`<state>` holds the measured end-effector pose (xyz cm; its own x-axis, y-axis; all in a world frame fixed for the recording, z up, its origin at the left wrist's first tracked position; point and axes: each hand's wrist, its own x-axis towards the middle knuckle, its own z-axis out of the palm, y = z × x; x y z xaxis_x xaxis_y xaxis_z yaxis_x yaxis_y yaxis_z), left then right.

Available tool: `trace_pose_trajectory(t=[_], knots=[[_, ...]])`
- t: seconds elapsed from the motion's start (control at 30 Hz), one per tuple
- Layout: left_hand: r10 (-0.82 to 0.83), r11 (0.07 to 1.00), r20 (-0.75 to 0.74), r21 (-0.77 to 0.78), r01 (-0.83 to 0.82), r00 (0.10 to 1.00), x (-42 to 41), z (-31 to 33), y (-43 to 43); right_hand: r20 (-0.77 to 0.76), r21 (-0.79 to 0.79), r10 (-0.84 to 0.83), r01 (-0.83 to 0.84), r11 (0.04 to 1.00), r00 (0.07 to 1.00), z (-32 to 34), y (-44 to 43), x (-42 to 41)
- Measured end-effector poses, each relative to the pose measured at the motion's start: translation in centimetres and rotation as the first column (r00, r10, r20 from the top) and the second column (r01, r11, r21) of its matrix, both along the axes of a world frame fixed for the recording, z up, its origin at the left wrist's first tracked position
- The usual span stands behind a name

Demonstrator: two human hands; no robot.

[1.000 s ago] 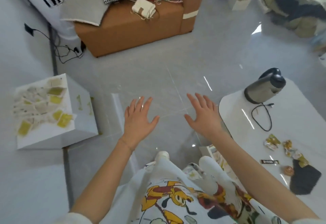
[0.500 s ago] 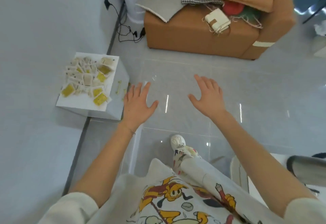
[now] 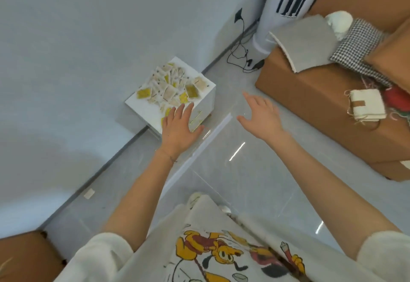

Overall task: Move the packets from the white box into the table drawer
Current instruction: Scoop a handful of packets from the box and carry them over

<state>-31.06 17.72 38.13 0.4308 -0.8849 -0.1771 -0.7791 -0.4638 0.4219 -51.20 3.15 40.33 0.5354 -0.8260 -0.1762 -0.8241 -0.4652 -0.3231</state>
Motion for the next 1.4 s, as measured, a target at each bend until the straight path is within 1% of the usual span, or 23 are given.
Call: trace_pose_trajectory(t=[0.1, 0.2, 0.4, 0.53, 0.63, 0.77, 0.87, 0.93, 1.0, 1.07, 1.1, 1.17, 1.23, 1.33, 1.4], knots=[[0.11, 0.994, 0.003, -0.002, -0.11, 0.994, 3.5, -0.5, -0.5, 0.012, -0.023, 0.103, -0.103, 0.994, 0.995, -0.3, -2.9, 4.9], [0.207, 0.978, -0.002, 0.033, -0.207, 0.978, 7.1, -2.0, -0.8, -0.013, -0.021, 0.19, -0.19, 0.982, 0.982, -1.5, -4.9, 9.8], [0.32, 0.944, -0.081, 0.117, -0.31, 0.944, 13.7, -5.2, -3.0, -0.069, 0.051, 0.26, -0.256, 0.965, 0.963, -4.9, -9.4, 17.6], [0.343, 0.934, -0.1, 0.145, -0.328, 0.934, 17.2, -6.0, -5.2, -0.074, 0.064, 0.245, -0.241, 0.969, 0.967, -5.6, -12.9, 20.3], [0.387, 0.914, -0.144, 0.194, -0.357, 0.911, 18.6, -7.3, -6.4, -0.083, 0.099, 0.235, -0.227, 0.969, 0.968, -6.9, -15.5, 21.8], [0.486, 0.859, -0.228, 0.299, -0.415, 0.844, 19.1, -10.4, -7.5, -0.19, 0.195, 0.261, -0.224, 0.955, 0.947, -10.6, -18.7, 24.1], [0.538, 0.832, -0.251, 0.315, -0.457, 0.805, 19.2, -12.4, -8.2, -0.257, 0.274, 0.311, -0.24, 0.931, 0.915, -13.7, -20.5, 25.3], [0.579, 0.805, -0.248, 0.326, -0.496, 0.777, 19.6, -13.7, -9.0, -0.27, 0.299, 0.342, -0.259, 0.918, 0.9, -15.9, -22.0, 26.5], [0.611, 0.786, -0.266, 0.32, -0.529, 0.745, 19.9, -14.8, -9.9, -0.264, 0.326, 0.308, -0.216, 0.92, 0.914, -17.7, -23.2, 27.5], [0.635, 0.767, -0.278, 0.332, -0.549, 0.721, 20.3, -16.3, -10.7, -0.279, 0.393, 0.248, -0.125, 0.911, 0.928, -19.6, -24.1, 28.3], [0.646, 0.757, -0.272, 0.351, -0.552, 0.713, 20.5, -17.3, -11.2, -0.287, 0.415, 0.229, -0.095, 0.905, 0.93, -20.8, -24.5, 28.6], [0.669, 0.73, -0.236, 0.39, -0.562, 0.705, 21.1, -20.3, -11.8, -0.292, 0.41, 0.229, -0.094, 0.907, 0.929, -23.9, -25.3, 29.4], [0.693, 0.69, -0.2, 0.464, -0.556, 0.693, 21.5, -24.3, -12.2, -0.312, 0.405, 0.226, -0.086, 0.91, 0.923, -27.6, -26.1, 30.5], [0.694, 0.62, -0.115, 0.598, -0.509, 0.711, 21.3, -30.7, -12.8, -0.319, 0.442, 0.213, -0.053, 0.896, 0.924, -33.2, -27.2, 31.9], [0.686, 0.603, -0.08, 0.618, -0.504, 0.723, 21.1, -34.4, -13.3, -0.315, 0.445, 0.207, -0.049, 0.894, 0.926, -36.6, -27.9, 32.8]])
